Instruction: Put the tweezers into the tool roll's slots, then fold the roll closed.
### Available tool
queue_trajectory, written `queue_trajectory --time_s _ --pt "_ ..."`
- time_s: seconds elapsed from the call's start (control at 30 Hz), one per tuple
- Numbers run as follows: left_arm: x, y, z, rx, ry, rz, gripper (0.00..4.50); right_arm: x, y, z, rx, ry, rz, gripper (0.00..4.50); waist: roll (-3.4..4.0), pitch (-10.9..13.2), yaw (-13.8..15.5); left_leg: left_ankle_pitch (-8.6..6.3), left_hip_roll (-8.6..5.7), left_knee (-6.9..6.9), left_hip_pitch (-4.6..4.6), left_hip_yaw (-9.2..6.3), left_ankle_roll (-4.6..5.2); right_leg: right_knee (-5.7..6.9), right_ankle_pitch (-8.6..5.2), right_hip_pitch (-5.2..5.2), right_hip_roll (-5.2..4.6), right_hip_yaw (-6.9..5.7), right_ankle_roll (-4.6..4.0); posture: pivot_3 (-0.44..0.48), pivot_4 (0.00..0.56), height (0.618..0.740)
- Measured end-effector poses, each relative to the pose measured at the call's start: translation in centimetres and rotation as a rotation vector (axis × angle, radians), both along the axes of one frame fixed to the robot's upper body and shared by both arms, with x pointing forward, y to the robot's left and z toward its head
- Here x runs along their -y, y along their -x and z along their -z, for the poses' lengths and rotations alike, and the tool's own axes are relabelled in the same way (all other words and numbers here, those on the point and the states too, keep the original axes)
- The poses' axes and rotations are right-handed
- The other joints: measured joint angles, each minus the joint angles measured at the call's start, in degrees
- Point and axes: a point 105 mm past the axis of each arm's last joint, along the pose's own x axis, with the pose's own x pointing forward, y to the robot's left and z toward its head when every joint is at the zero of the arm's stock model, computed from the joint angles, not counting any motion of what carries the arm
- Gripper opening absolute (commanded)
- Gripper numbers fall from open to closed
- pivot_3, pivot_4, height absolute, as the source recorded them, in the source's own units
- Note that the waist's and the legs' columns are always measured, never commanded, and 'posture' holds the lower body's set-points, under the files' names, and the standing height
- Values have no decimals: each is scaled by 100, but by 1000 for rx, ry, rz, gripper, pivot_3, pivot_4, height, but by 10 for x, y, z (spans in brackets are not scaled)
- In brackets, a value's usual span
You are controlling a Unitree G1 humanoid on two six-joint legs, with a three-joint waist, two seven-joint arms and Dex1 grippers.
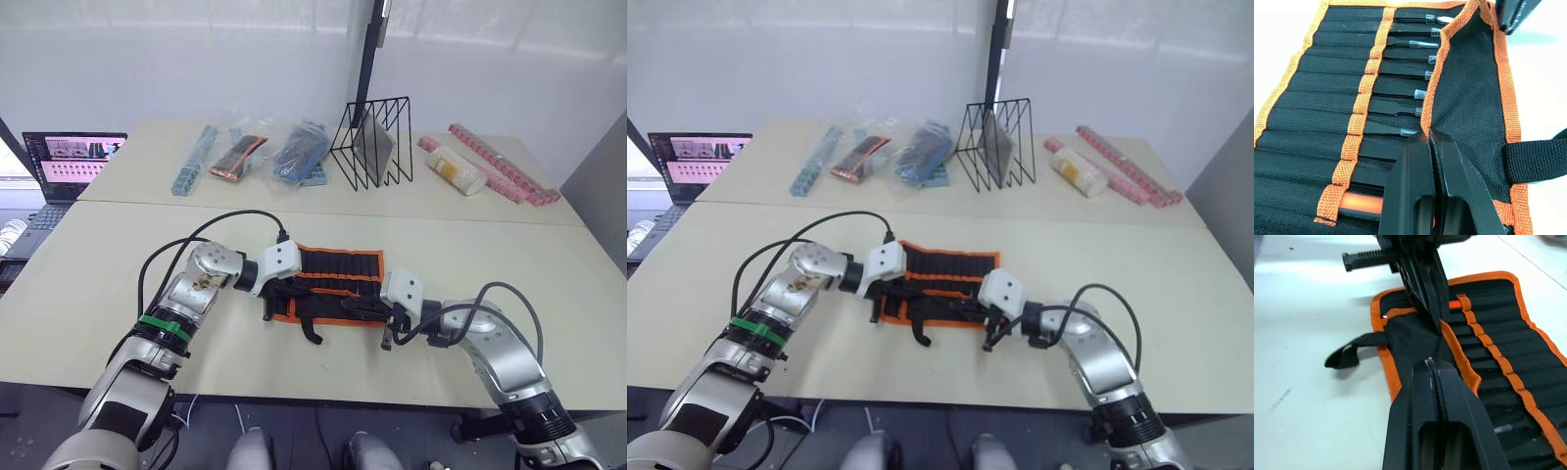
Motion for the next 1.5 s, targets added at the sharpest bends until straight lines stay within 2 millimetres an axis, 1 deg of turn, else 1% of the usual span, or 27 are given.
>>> queue_trajectory --time_s 0.1,0.23,0.27,0.3,0.33,0.47,0.5,0.57,0.67,0.77,0.83,0.93,1.0,1.13,1.2,1.3,1.37,1.4,1.5 --pt "0 0 0 21 -7 8 0 5 -5 12 -19 23 27 28 0 0 -1 0 0 0 0 0 0 0 0 -1 0 0 0 0 150 687" --pt "-1 -2 -6 48 11 4 1145 9 -10 20 -35 25 50 0 0 0 -2 0 0 0 0 1 0 1 0 -2 0 0 0 0 150 687" --pt "-1 -3 -8 51 19 1 1542 9 -10 21 -34 26 52 0 0 0 -2 0 0 0 0 1 0 1 0 -1 0 1 0 0 150 687" --pt "-2 -3 -9 53 25 -1 1808 10 -11 22 -36 28 54 0 0 0 -2 0 0 0 0 0 0 1 0 -1 0 0 0 0 150 687" --pt "-2 -3 -11 50 36 0 2198 10 -11 22 -39 28 56 0 0 0 -2 0 0 0 0 0 0 1 0 -1 0 0 0 0 150 687" --pt "-2 -2 -20 62 65 2 3480 9 -13 23 -47 19 58 0 0 0 -3 0 0 0 0 0 0 1 0 -1 0 0 0 0 150 687" --pt "-2 -2 -22 71 78 2 3884 9 -14 23 -47 19 58 0 0 0 -3 0 0 0 0 0 0 1 0 -1 0 0 0 0 150 687" --pt "-4 2 -29 83 140 -15 4454 9 -16 22 -43 26 55 0 1 0 -15 0 1 0 0 0 0 2 0 -3 0 0 0 0 150 687" --pt "-6 12 -41 74 264 -42 4454 9 -17 24 -53 27 54 0 1 1 -27 0 2 -2 0 -3 0 7 0 -3 0 0 0 0 150 687" --pt "-11 24 -46 52 359 -84 4454 8 -17 24 -56 27 51 0 2 0 -32 0 2 -2 1 -4 0 6 1 0 -1 0 0 0 150 687" --pt "-15 32 -39 14 395 -121 4454 7 -17 24 -57 28 47 0 2 0 -29 0 2 -2 2 -5 0 6 1 0 -1 -1 0 0 150 687" --pt "-16 46 -23 -54 423 -168 4454 6 -16 25 -60 32 40 0 2 0 -29 0 2 -2 4 -5 0 5 1 2 -1 0 0 0 150 687" --pt "-13 53 -14 -94 435 -187 3888 6 -16 26 -60 37 40 0 1 1 -19 0 2 -2 3 -5 0 5 1 2 -1 -1 0 0 150 687" --pt "-4 54 -11 -86 434 -194 2689 5 -15 27 -62 40 34 0 2 0 0 0 1 -2 4 -3 0 1 0 7 -1 0 0 0 150 687" --pt "0 53 -3 -94 407 -206 1983 5 -15 27 -63 40 32 0 2 0 -2 0 1 -2 5 -3 0 2 0 5 -1 0 0 0 150 687" --pt "-1 46 9 -99 376 -264 980 4 -15 27 -63 41 30 0 2 0 -1 0 1 -3 6 -4 0 3 1 5 0 0 0 0 150 687" --pt "-6 35 24 -96 316 -324 299 4 -15 27 -63 41 29 0 2 0 -1 0 0 -3 6 -4 0 2 1 5 0 0 0 0 150 687" --pt "-8 33 27 -83 304 -338 37 5 -15 27 -64 42 29 0 2 0 -1 0 0 -3 5 -4 0 2 1 5 0 0 0 0 150 687" --pt "-4 27 28 -50 286 -341 37 5 -15 27 -63 45 32 0 6 -2 10 0 0 -2 10 -3 0 2 1 13 -1 0 0 0 150 687"
